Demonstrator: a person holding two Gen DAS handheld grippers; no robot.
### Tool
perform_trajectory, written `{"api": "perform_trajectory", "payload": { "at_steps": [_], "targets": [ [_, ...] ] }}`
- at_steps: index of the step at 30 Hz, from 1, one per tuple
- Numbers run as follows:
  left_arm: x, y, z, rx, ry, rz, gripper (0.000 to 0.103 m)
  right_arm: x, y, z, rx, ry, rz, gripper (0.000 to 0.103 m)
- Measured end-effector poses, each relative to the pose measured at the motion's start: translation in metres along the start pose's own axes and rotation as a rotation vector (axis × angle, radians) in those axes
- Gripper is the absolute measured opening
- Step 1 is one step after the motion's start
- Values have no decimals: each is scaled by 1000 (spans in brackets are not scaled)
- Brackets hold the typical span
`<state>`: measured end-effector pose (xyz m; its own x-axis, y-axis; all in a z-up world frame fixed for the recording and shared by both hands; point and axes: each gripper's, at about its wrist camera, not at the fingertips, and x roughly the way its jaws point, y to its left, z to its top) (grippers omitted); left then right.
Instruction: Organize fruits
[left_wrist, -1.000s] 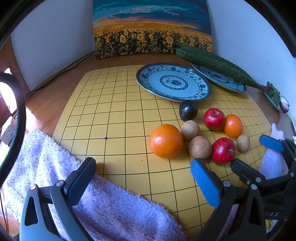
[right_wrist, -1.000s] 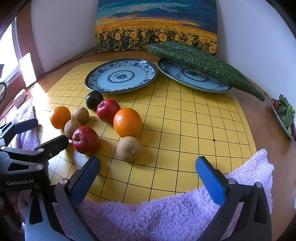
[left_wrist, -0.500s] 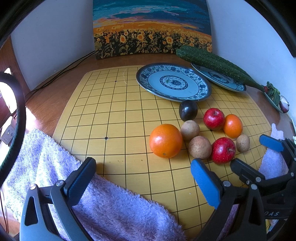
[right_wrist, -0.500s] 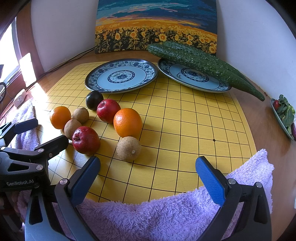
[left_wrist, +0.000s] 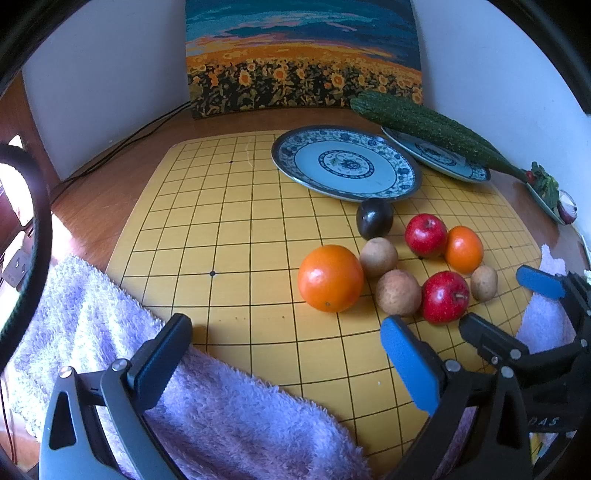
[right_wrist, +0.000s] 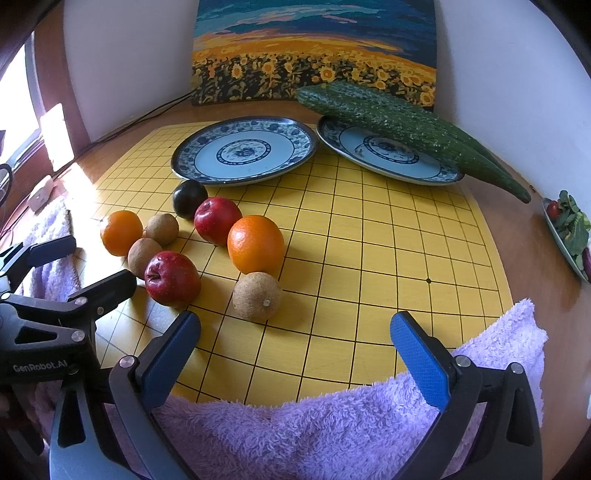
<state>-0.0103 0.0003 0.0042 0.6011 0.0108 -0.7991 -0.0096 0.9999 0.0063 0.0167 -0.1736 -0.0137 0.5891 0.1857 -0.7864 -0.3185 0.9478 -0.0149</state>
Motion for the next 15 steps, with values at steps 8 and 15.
{"api": "perform_trajectory", "payload": {
  "at_steps": [8, 15],
  "targets": [
    [2, 4, 5, 3, 23, -16, 103, -4, 0, -2, -20, 10, 16, 98],
    [2, 9, 12, -27, 36, -34, 98, -12, -6, 0, 0, 16, 61, 71]
  ]
}}
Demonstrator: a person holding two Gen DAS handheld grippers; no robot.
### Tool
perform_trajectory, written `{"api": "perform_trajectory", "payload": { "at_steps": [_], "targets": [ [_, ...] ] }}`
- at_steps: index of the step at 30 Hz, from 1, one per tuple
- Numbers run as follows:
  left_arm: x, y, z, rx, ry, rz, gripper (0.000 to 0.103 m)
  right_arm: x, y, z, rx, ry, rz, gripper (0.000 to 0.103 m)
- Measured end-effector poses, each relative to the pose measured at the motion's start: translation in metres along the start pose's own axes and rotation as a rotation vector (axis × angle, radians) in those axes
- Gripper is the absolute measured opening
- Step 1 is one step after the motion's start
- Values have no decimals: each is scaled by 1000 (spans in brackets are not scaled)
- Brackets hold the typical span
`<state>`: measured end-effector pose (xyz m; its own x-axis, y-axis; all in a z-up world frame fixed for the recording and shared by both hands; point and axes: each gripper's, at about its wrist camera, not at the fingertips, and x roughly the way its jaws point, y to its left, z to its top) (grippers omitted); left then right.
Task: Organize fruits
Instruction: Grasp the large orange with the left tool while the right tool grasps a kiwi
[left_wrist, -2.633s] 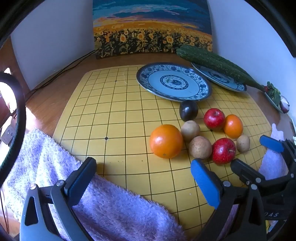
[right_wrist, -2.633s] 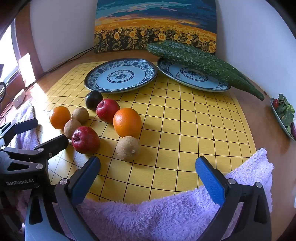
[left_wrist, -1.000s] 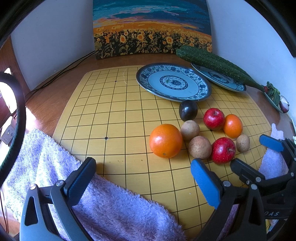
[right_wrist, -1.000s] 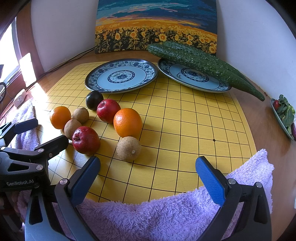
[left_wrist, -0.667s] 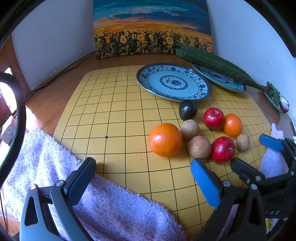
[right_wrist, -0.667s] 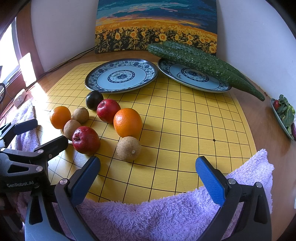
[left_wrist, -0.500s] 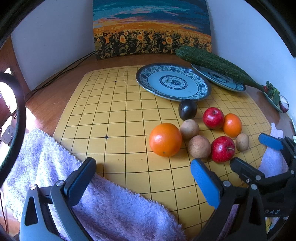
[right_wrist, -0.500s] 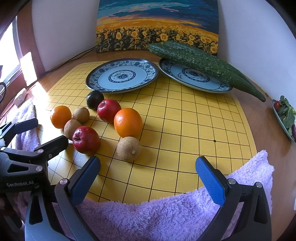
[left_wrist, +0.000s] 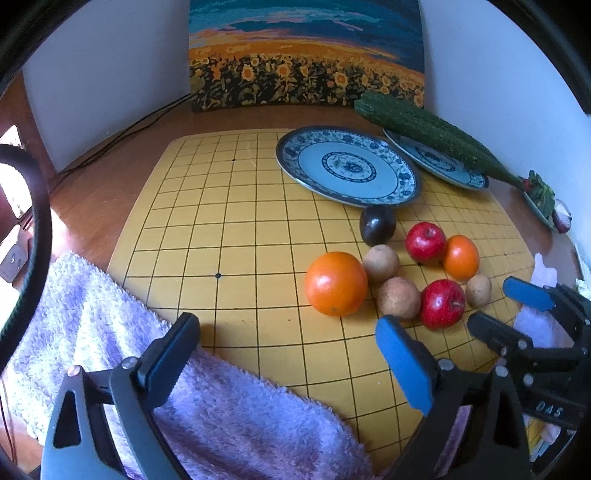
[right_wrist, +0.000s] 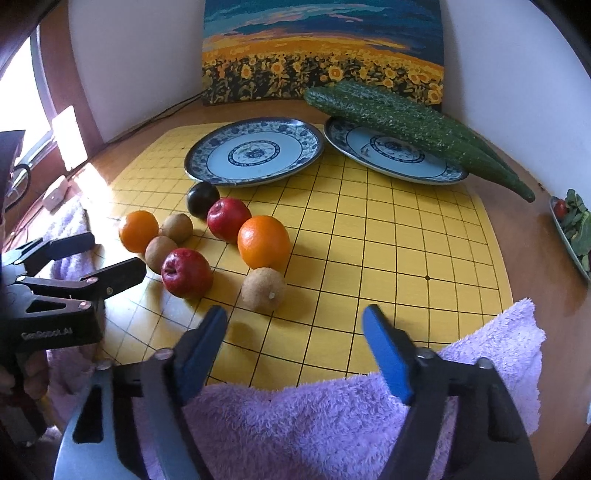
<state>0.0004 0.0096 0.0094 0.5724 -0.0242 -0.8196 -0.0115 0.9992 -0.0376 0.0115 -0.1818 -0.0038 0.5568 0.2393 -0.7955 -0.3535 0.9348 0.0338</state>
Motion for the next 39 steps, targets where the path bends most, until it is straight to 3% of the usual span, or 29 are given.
{"api": "perform_trajectory", "payload": {
  "at_steps": [4, 14, 19, 26, 39],
  "targets": [
    [0, -1, 3, 9, -6, 2, 91, 0, 1, 3, 7, -6, 16, 58],
    [-1, -12, 12, 77, -57, -11, 83, 2, 6, 6, 0, -9, 29, 38],
    [4, -12, 12, 77, -39, -53, 66, 3, 7, 7, -10, -2, 22, 27],
    [5, -13, 14, 81, -31, -116, 36, 3, 6, 7, 0, 2, 31, 26],
    [-12, -5, 13, 67, -70, -122, 35, -11, 5, 7, 21, -47, 38, 26]
  ]
}}
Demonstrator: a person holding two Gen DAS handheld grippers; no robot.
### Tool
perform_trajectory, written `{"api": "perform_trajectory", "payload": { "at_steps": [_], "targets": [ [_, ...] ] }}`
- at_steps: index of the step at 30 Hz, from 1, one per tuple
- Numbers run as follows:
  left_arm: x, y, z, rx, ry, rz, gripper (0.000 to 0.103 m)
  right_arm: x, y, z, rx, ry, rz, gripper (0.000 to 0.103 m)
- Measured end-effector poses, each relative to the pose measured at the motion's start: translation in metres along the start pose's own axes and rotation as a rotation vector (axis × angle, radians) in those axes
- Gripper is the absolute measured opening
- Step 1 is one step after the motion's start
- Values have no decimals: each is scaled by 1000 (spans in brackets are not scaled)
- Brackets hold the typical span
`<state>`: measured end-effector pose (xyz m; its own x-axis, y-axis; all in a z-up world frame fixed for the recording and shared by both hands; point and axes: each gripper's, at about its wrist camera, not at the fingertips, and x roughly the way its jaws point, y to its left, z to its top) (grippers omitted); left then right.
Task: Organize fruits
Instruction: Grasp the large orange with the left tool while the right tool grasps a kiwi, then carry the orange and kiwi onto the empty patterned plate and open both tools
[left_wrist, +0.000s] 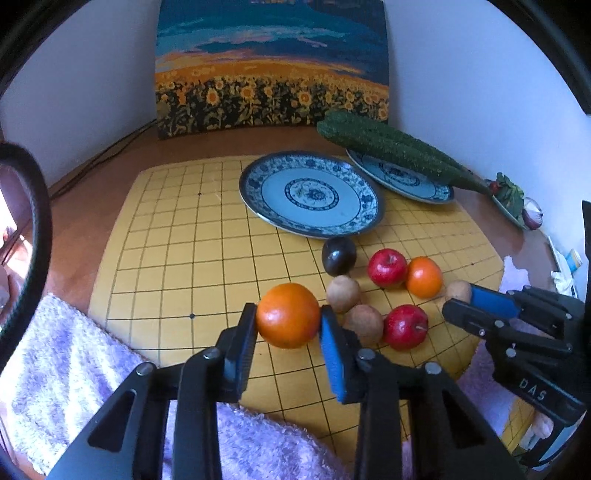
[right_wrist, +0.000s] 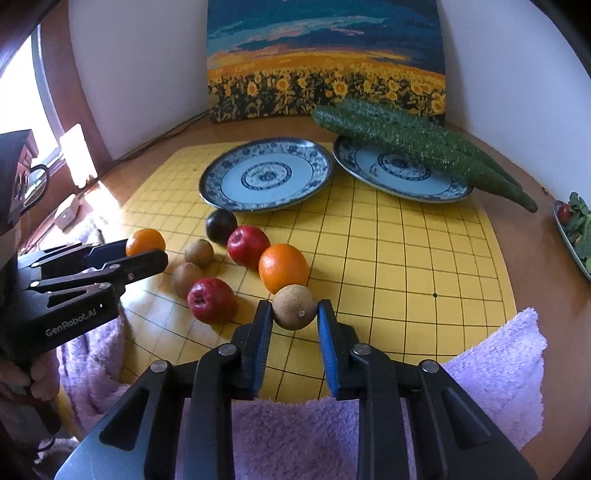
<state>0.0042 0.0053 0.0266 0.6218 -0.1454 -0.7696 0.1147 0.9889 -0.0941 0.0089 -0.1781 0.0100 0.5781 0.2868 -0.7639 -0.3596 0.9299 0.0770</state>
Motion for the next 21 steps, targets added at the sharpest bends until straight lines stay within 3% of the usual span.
{"api": "perform_trajectory", "payload": {
  "at_steps": [21],
  "targets": [
    [-24, -3, 54, 38, -91, -30, 35, -17, 6, 44, -55, -58, 54, 26]
  ]
}}
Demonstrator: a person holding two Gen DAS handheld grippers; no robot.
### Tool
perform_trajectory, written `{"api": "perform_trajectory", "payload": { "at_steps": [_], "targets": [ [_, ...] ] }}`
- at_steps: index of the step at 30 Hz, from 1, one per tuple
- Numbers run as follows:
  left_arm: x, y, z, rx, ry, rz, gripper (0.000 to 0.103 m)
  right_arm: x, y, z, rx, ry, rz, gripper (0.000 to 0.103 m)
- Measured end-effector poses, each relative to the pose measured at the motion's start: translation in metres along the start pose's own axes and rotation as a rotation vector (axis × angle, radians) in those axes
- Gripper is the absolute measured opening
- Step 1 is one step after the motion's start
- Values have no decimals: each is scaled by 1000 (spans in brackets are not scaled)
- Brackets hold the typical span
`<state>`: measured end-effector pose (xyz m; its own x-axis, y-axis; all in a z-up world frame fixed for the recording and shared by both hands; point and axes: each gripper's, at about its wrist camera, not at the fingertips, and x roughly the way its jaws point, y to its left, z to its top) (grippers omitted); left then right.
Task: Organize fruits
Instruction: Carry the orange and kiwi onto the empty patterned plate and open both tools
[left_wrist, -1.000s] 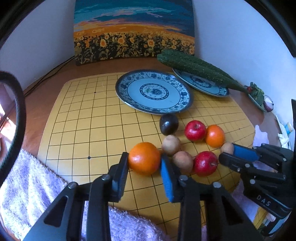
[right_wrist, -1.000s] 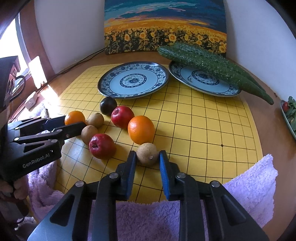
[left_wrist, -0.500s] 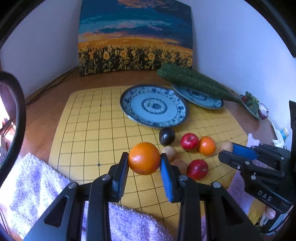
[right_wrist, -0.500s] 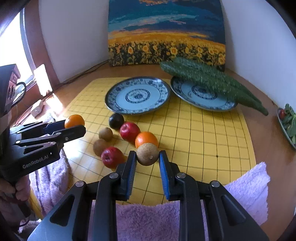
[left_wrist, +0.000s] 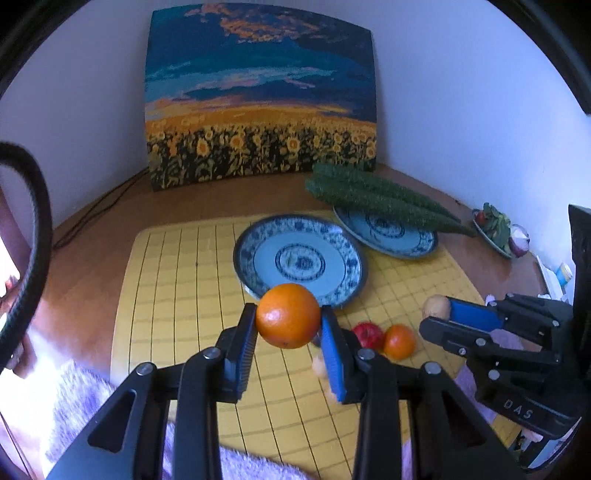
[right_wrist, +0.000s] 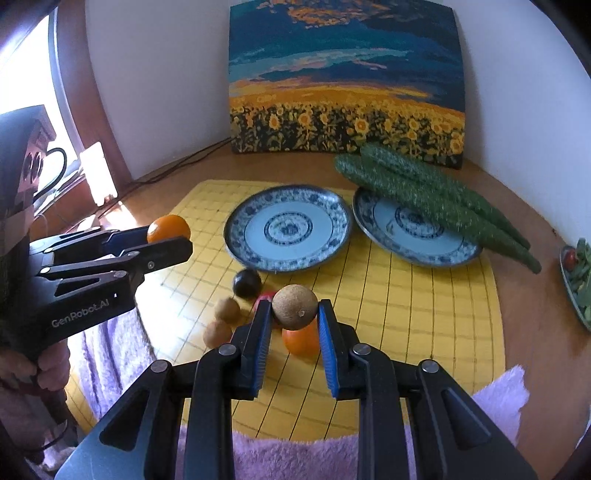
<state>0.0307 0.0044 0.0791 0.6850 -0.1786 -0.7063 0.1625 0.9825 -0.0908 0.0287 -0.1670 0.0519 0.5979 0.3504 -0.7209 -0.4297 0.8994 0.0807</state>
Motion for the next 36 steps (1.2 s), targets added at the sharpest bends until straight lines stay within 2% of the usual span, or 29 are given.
{"api": "perform_trajectory", "payload": {
  "at_steps": [15, 26, 36],
  "targets": [
    [37, -4, 46, 12, -11, -15, 35, 25, -5, 47, -35, -26, 5, 26],
    [96, 9, 46, -10, 76, -7, 35, 71, -17, 63, 9, 4, -3, 26],
    [116, 16, 48, -30, 93, 4, 35, 96, -25, 73, 9, 40, 0, 26]
  ]
}}
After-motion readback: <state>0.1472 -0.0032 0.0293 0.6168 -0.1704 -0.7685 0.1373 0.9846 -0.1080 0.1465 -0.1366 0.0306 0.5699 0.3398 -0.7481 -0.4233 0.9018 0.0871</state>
